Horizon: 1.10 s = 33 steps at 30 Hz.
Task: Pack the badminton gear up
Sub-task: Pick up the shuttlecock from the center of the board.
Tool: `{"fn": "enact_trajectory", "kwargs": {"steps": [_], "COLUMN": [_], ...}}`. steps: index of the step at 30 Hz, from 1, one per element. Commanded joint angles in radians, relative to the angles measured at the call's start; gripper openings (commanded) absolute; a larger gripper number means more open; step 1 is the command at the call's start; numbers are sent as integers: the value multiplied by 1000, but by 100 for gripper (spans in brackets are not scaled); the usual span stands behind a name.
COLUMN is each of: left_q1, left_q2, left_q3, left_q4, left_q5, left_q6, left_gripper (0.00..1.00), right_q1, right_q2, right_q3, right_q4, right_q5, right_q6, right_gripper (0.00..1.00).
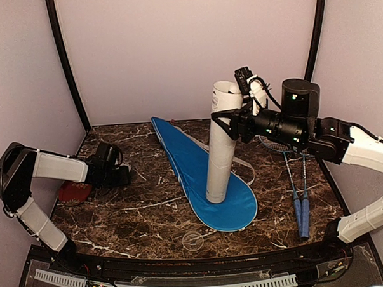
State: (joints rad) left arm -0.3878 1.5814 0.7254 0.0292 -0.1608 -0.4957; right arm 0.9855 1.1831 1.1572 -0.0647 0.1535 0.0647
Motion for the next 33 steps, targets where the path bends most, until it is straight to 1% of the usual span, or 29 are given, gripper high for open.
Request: {"fn": "enact_trajectory", "kwargs": {"steps": [1,4,6,10,13,17,19,23,26,30,33], "left_q1": [23,23,23,23,23,23,24,16,-40,-179,-286], "left_q2": [24,32,30,35,43,45,31,-31,-84,-78,-65], "left_q3": [26,38,39,38,36,30,26,-24,-51,-17,5], "left_q4": [29,23,27,33,30,18,14,85,133,95,80], "left_q5": [9,-6,-20,-22,-3,10,44,223,298,306,299], "left_q6": [39,55,68,129,181,223,238,253,266,280,253], "left_gripper": [49,43,43,38,30,24,23,22,22,23,23], "right_q1": [-5,-6,-6,-7,-7,-7,-7,-7,-7,-7,-7], "right_q2": [-16,-17,-19,-26,-27,-28,-31,-41,-50,-56,-60], "right_q3": [6,7,6,8,11,11,9,11,9,6,3], "right_q4": [69,71,73,71,67,66,68,65,62,64,65], "right_q5": [-7,-5,-4,-6,-7,-15,-20,-22,-22,-23,-28], "right_q6": [6,9,10,11,11,17,21,24,24,29,35], "right_gripper": [49,49,49,49,49,49,49,49,49,49,49]}}
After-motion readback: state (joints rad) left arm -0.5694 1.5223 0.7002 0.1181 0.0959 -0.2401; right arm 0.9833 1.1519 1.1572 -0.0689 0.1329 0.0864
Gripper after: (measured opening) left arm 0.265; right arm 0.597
